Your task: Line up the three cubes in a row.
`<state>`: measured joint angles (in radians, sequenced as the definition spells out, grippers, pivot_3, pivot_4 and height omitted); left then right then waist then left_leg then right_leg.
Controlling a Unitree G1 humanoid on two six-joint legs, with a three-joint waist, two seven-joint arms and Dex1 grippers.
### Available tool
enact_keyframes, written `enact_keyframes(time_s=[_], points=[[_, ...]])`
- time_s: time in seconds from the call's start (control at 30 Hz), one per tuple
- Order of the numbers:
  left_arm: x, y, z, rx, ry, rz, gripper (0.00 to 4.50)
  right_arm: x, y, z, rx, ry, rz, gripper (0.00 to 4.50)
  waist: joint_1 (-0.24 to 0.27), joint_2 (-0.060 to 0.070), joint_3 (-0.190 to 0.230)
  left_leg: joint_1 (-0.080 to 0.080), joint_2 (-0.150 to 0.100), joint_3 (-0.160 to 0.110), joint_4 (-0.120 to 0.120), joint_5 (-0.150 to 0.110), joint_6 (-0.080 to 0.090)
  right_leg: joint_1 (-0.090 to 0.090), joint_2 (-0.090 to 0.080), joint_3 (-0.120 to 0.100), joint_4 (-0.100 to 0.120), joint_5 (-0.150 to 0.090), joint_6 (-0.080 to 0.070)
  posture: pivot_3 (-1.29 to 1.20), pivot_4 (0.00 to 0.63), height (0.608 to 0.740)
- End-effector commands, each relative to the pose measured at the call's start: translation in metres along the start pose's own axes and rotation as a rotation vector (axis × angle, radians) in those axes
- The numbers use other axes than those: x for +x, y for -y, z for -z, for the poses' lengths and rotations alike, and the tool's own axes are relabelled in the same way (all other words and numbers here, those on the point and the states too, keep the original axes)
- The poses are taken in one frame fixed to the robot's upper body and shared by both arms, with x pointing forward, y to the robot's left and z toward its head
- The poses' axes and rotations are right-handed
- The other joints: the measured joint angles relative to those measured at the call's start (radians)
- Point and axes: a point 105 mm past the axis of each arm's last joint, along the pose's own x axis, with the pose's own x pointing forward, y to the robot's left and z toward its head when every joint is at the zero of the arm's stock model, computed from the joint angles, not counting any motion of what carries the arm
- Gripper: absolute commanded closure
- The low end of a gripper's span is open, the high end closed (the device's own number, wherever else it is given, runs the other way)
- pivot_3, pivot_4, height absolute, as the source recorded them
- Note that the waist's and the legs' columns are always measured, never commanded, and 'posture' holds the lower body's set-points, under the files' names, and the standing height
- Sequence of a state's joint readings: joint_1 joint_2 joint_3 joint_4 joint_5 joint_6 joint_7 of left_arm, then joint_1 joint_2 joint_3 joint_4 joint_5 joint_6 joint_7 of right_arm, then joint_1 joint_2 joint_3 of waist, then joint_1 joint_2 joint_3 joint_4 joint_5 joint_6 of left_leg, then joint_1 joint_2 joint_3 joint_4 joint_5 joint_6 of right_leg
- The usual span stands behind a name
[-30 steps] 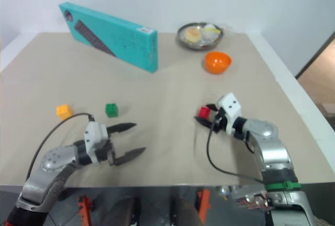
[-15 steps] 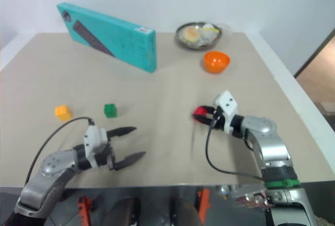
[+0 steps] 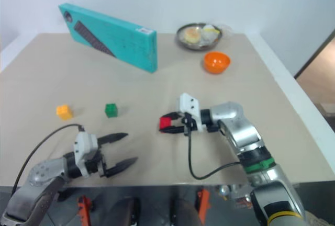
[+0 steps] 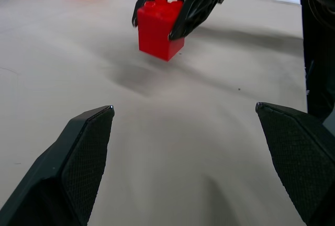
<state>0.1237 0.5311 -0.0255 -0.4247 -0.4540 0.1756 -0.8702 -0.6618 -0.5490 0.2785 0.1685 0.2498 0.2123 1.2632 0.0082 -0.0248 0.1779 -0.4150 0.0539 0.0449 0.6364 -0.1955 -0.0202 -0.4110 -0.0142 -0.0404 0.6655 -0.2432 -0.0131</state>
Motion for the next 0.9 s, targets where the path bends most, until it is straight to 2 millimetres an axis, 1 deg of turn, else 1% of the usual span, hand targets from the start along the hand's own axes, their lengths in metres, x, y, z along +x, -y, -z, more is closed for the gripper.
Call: enact_keyframes(time_s=[0.03,0.13,0.2,0.53,0.57,0.6,0.63,0.77,0.8,0.9], points=[[-0.002,-0.002,-0.012,0.033,0.030,-0.032,0.00,0.000,0.011,-0.003,-0.036,-0.003,0.017,3.25,0.000,0.000,0.000,0.000,0.000,0.001,0.000,0.000,0.000,0.000,0.000,0.000,0.000,0.000,0.000,0.00,0.150,0.740],[-0.001,0.000,-0.013,0.033,0.034,-0.041,0.00,0.003,0.014,-0.003,-0.028,0.014,0.018,3.25,0.000,0.000,0.000,0.000,0.002,0.005,-0.001,0.000,0.000,-0.001,0.001,0.001,0.000,0.000,0.000,0.00,0.150,0.740],[0.000,0.001,-0.013,0.032,0.035,-0.040,0.00,0.004,0.011,-0.002,-0.030,0.021,-0.002,3.25,0.000,0.000,0.000,0.000,0.003,0.006,-0.001,0.000,0.000,-0.001,0.002,0.002,0.000,0.000,0.000,0.00,0.150,0.740],[0.001,0.000,-0.013,0.043,0.034,-0.033,0.00,0.005,0.015,0.009,-0.005,0.008,0.005,3.25,0.000,0.000,0.000,0.001,0.005,0.007,-0.001,0.000,0.000,-0.003,0.005,0.004,0.000,0.002,-0.003,0.00,0.150,0.740],[0.001,0.000,-0.013,0.044,0.033,-0.032,0.00,0.005,0.015,0.010,-0.004,0.007,0.007,2.24,0.000,0.000,0.000,0.001,0.005,0.007,-0.001,0.000,0.000,-0.003,0.006,0.005,0.000,0.003,-0.003,0.00,0.150,0.740],[0.002,0.000,-0.013,0.045,0.033,-0.031,0.00,0.005,0.015,0.011,-0.007,0.006,0.009,2.02,0.000,0.000,0.000,0.000,0.006,0.007,-0.001,0.000,0.000,-0.003,0.007,0.004,0.000,0.003,-0.003,0.00,0.150,0.740],[0.002,0.000,-0.012,0.046,0.033,-0.030,0.00,0.005,0.015,0.011,-0.005,0.006,0.010,1.60,0.000,0.000,0.000,0.000,0.006,0.007,-0.001,0.000,0.000,-0.003,0.007,0.004,0.000,0.003,-0.004,0.00,0.150,0.740],[0.002,-0.001,-0.011,0.047,0.032,-0.026,0.00,0.003,0.014,0.012,-0.008,0.007,0.012,0.24,0.000,0.000,0.000,0.000,0.008,0.008,-0.001,0.000,0.000,-0.004,0.009,0.005,0.000,0.003,-0.004,0.00,0.150,0.740],[0.002,-0.001,-0.011,0.048,0.032,-0.025,0.00,0.003,0.013,0.011,-0.010,0.009,0.013,0.06,0.000,0.000,0.000,0.000,0.008,0.008,-0.001,0.000,0.000,-0.004,0.010,0.005,0.000,0.003,-0.005,0.00,0.150,0.740],[0.001,-0.001,-0.010,0.051,0.029,-0.028,0.00,0.001,0.013,0.005,-0.014,0.032,0.025,0.06,0.000,0.000,0.000,0.000,0.009,0.009,-0.001,0.000,0.000,-0.004,0.010,0.005,0.001,0.004,-0.005,0.00,0.150,0.740]])
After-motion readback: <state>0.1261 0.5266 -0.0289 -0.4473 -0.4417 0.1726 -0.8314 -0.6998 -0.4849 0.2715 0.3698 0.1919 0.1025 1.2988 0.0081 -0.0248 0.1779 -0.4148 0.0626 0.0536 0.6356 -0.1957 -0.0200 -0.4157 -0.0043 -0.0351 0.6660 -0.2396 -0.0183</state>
